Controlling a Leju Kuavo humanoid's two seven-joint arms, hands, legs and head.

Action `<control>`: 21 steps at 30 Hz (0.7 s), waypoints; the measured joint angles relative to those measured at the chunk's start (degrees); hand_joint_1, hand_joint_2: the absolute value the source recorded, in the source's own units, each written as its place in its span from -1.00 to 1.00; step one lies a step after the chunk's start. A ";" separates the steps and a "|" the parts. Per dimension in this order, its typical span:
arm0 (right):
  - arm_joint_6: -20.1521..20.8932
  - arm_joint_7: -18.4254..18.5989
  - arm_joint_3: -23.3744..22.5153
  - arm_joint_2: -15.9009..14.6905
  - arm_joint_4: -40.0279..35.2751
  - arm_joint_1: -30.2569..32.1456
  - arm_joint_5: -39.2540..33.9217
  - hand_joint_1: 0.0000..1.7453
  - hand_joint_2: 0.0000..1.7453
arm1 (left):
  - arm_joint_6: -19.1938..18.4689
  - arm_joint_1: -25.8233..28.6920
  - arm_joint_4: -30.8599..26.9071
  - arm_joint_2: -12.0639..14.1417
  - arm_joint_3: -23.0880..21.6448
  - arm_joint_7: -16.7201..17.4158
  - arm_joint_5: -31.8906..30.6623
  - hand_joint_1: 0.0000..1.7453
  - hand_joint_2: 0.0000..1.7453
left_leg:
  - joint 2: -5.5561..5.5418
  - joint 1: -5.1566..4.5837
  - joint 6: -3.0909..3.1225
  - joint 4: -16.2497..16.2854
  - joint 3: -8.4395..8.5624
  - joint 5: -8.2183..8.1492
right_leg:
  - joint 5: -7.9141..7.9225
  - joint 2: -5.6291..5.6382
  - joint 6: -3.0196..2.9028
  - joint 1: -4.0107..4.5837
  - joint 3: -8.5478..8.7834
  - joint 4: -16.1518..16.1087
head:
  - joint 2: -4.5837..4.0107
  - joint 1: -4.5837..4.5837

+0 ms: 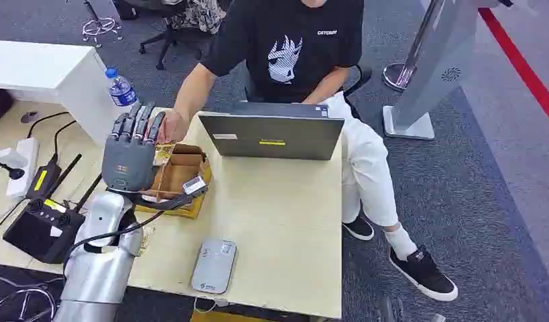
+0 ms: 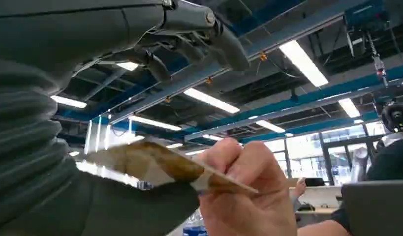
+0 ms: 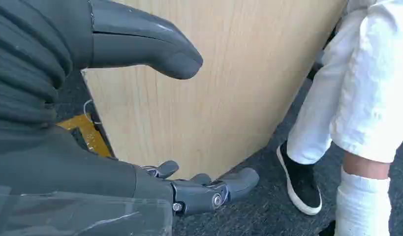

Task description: Pass the card to the sensor for recognition and then transmit it.

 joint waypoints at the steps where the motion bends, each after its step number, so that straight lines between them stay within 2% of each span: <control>1: -0.06 0.00 0.02 0.00 0.02 0.00 -0.04 -1.00 1.00 | 0.00 -0.07 0.28 0.20 -0.28 0.00 -0.02 1.00 1.00 | 0.00 0.00 0.00 0.00 -0.01 0.00 | 0.00 0.00 0.00 0.00 -0.01 0.00 | 0.00 0.00; 8: -0.17 -0.02 0.20 0.00 0.09 -0.01 -0.04 -1.00 1.00 | 0.83 -0.36 1.55 0.81 -1.38 -0.02 0.99 1.00 1.00 | 0.00 0.00 0.00 0.00 -0.09 0.00 | 0.00 0.00 0.00 0.00 -0.09 0.01 | 0.00 0.00; 11: -0.28 -0.04 0.46 0.00 0.13 -0.01 -0.31 -1.00 1.00 | 1.16 -0.38 1.55 0.81 -1.38 -1.01 2.65 1.00 1.00 | -0.01 0.00 0.00 0.00 -0.09 0.00 | 0.00 0.00 0.00 0.00 -0.09 0.01 | 0.00 0.00; 17: -0.52 -0.50 0.61 0.00 0.15 0.05 -1.35 -1.00 1.00 | 0.00 1.23 -0.86 -0.07 -1.48 -7.13 10.96 1.00 1.00 | 0.00 0.00 0.00 0.00 -0.09 0.00 | 0.00 0.00 0.00 0.00 -0.09 0.00 | 0.00 -0.02; 21: -0.52 -0.63 0.70 0.00 0.15 0.14 -2.27 -1.00 1.00 | -1.51 3.69 -4.38 -0.88 -2.69 -9.42 14.08 1.00 1.00 | -0.01 -0.01 0.00 0.00 -0.11 -0.01 | 0.00 0.00 0.00 0.00 -0.10 0.00 | 0.00 -0.02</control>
